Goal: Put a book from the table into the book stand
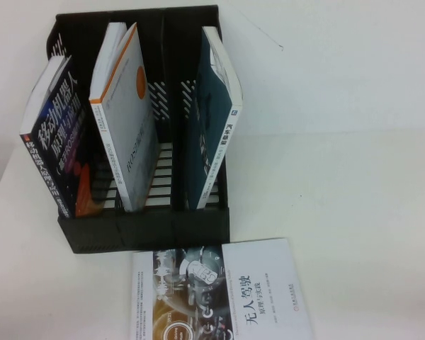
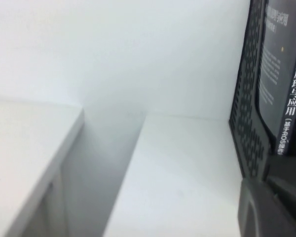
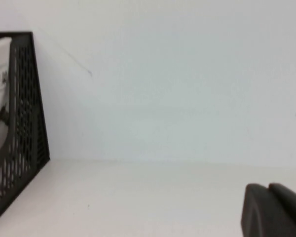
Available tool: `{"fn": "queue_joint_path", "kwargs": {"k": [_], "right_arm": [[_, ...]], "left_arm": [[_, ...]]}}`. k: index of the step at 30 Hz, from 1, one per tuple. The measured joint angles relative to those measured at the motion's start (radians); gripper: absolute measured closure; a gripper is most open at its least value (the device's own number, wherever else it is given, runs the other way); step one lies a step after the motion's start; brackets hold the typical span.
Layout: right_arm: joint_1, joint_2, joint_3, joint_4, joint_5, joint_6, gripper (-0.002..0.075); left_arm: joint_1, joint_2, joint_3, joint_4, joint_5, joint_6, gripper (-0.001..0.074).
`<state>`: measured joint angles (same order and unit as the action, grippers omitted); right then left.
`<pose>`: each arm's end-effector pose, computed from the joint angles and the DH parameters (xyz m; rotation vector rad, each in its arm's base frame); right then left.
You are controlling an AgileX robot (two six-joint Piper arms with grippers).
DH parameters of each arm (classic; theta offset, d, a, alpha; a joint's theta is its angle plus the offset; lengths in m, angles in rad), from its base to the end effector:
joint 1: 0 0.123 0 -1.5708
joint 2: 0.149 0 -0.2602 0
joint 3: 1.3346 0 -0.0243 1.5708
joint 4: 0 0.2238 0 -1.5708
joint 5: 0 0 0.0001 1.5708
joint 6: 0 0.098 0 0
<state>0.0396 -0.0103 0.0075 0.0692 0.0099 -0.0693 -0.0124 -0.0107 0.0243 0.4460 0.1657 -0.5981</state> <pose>0.0607 0.0025 0.2110 -0.0301 1.4905 0.0324 0.0612 0.0063 0.1920 -0.1735 1.6381 -0.0710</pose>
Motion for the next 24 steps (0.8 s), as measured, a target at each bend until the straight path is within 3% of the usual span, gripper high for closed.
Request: {"fn": "queue_joint_path", "kwargs": {"k": [4,9,18,24], "right_arm": [[0.000,-0.001,0.019,0.000,0.044,0.002,0.0727],[0.000,-0.001,0.019,0.000,0.170,0.003,0.0727],[0.000,-0.001,0.019,0.000,0.345,0.027,0.0727],[0.000,-0.001,0.019,0.000,0.346,0.027,0.0727]], "left_arm": [[0.000,0.000,0.000,-0.141,0.024,0.015,0.0738],[0.000,0.000,0.000,-0.259,0.184,0.176,0.0738],[0.002,0.000,0.000,-0.482,0.184,0.598,0.0738],[0.002,0.000,0.000,-0.499,0.184,0.682,0.0738]]}}
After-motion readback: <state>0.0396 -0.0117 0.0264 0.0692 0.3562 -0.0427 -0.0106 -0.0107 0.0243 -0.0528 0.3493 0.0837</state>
